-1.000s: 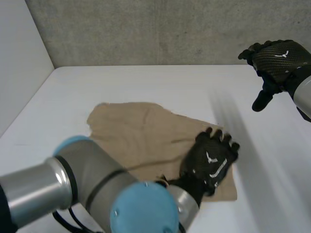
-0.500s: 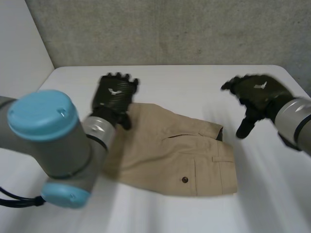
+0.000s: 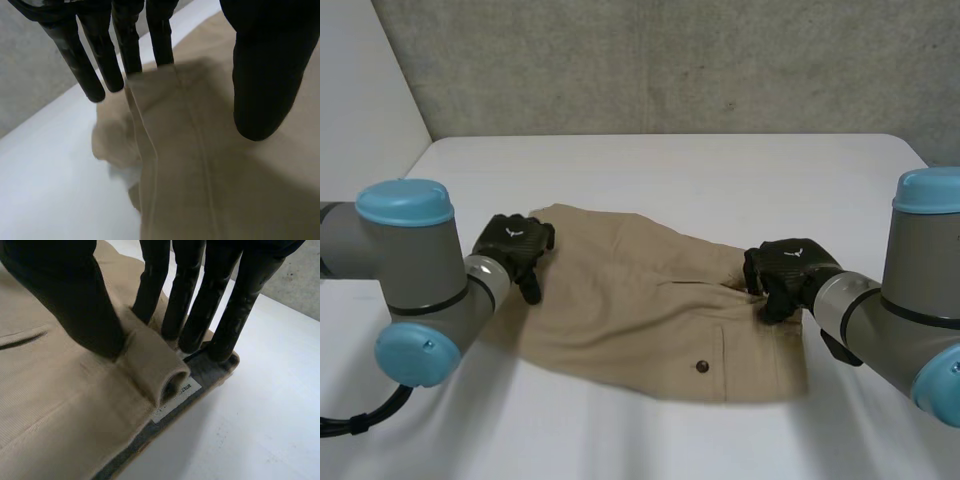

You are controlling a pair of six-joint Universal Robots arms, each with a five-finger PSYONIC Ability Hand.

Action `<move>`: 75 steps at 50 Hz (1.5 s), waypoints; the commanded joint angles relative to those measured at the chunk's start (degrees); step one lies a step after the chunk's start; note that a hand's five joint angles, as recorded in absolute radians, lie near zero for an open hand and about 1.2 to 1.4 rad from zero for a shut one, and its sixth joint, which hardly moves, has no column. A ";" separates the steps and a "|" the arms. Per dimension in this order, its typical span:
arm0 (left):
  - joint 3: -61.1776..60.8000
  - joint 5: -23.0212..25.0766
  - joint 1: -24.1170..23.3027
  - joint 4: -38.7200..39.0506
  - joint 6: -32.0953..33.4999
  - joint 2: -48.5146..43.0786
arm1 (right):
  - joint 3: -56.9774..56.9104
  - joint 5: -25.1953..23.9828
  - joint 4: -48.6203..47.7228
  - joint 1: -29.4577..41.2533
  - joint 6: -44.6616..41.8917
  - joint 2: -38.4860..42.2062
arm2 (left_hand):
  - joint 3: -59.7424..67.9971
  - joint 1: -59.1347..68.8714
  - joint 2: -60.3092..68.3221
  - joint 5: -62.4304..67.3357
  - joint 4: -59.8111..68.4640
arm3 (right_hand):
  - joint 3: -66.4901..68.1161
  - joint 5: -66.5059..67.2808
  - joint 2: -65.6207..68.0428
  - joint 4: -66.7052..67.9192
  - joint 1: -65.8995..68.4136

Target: Fold the shorts.

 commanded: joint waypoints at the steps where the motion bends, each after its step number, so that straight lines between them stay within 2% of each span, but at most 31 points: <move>1: 2.04 -0.06 -0.07 -1.80 0.01 -0.69 | -0.78 0.02 -0.90 -0.03 -0.91 -0.29 | 42.85 42.59 42.94 42.73 42.85 | 20.04 22.00 19.79 19.88 30.83; 3: 3.26 -0.32 -0.07 -1.63 0.01 -0.43 | -1.93 -0.15 -1.87 0.14 -1.09 -0.55 | 53.64 53.38 53.73 53.51 53.64 | 20.04 22.00 19.79 19.88 30.83; 6: 5.28 -0.41 -0.16 -0.92 0.01 -0.17 | -5.34 -0.33 -3.62 0.41 -2.83 -0.64 | 53.69 53.43 53.78 53.57 53.69 | 20.04 22.00 19.79 19.88 30.83; 11: 15.38 -1.46 -0.16 5.39 -0.17 0.27 | -14.31 0.20 -8.10 0.76 -7.50 -0.20 | 53.69 53.43 53.78 53.57 53.69 | 20.04 22.00 19.79 19.88 30.83; 16: 24.70 -5.77 -0.42 13.65 -0.26 2.20 | -25.29 2.38 -21.25 0.85 -8.56 -0.99 | 53.69 53.43 53.78 53.57 53.69 | 20.04 22.00 19.79 19.88 30.83; 21: 28.14 -9.81 -0.95 29.62 -0.43 8.52 | -27.07 6.43 -37.88 0.85 -8.74 -5.38 | 53.69 53.43 53.78 53.57 53.69 | 20.04 22.00 19.79 19.88 30.83; 23: 27.88 -10.17 -1.21 33.34 -0.52 10.11 | -26.19 7.14 -43.41 0.84 -8.56 -7.40 | 53.69 53.43 53.78 53.57 53.69 | 20.04 22.00 19.79 19.88 30.83; 26: 24.82 -10.61 -2.00 37.13 -0.52 12.05 | -25.31 6.88 -43.89 0.85 -8.65 -8.11 | 53.69 53.43 53.78 53.57 53.69 | 20.04 22.00 19.79 19.88 30.83; 29: 18.75 -10.43 -2.80 37.84 -0.61 13.28 | -21.90 6.09 -37.68 0.41 -8.82 -8.02 | 53.69 53.43 53.78 53.57 53.69 | 20.04 22.00 19.79 19.88 30.83; 37: -1.63 -9.99 -4.64 37.22 -0.61 16.71 | -9.08 1.17 -27.37 0.23 -8.91 -7.58 | 53.69 53.43 53.78 53.57 53.69 | 20.04 22.00 19.79 19.88 30.83; 42: -16.82 -9.90 -6.75 37.14 -0.35 16.80 | -1.59 0.90 -22.54 -0.03 -9.00 -7.58 | 53.69 53.43 53.78 53.57 53.69 | 20.04 22.00 19.79 19.88 30.83; 49: -27.31 -9.99 -9.30 32.93 -0.17 16.97 | 5.53 0.29 -11.64 0.05 -10.75 -7.41 | 53.69 53.43 53.78 53.57 53.69 | 20.04 22.00 19.79 19.88 30.83; 54: -29.78 -10.26 -12.81 22.39 -0.52 20.48 | 8.88 0.28 -7.76 -0.12 -12.69 -7.58 | 53.69 53.43 53.78 53.57 53.69 | 20.04 22.00 19.79 19.88 30.83; 65: -30.13 -10.52 -13.08 1.04 -0.96 27.25 | 14.77 0.37 0.67 -1.97 -19.63 -11.97 | 53.69 53.43 53.78 53.57 53.69 | 20.04 22.00 19.79 19.88 30.83; 70: -30.65 -10.34 -13.52 -3.64 -1.14 29.63 | 16.17 0.28 3.75 -1.97 -20.78 -14.00 | 53.69 53.43 53.78 53.57 53.69 | 20.04 22.00 19.79 19.88 30.83; 71: -30.83 -10.26 -13.52 -3.64 -1.14 29.80 | 16.35 0.20 3.32 -2.14 -20.52 -14.52 | 53.69 53.43 53.78 53.57 53.69 | 13.44 15.40 13.19 13.27 24.23; 72: -30.92 -10.17 -13.52 -3.38 -1.14 29.98 | 17.13 -0.59 1.75 -2.40 -19.90 -15.31 | 53.69 53.43 53.78 53.57 53.69 | -8.78 -6.82 -9.03 -8.94 2.02; 73: -30.66 -10.17 -13.43 -2.77 -1.14 30.16 | 17.58 -1.20 0.43 -2.58 -19.55 -15.67 | 53.69 53.43 53.78 53.57 53.69 | -18.16 -16.20 -18.41 -18.32 -7.36; 74: -30.39 -10.26 -13.35 -2.42 -1.14 30.16 | 18.54 -2.69 -2.72 -3.10 -18.24 -15.93 | 53.69 53.43 53.78 53.57 53.69 | -32.91 -30.95 -33.16 -33.07 -22.11; 75: -30.04 -10.26 -13.26 -1.81 -1.14 30.16 | 19.16 -3.31 -4.14 -3.37 -17.53 -15.93 | 53.69 53.43 53.78 53.57 53.69 | -37.72 -35.76 -37.97 -37.88 -26.92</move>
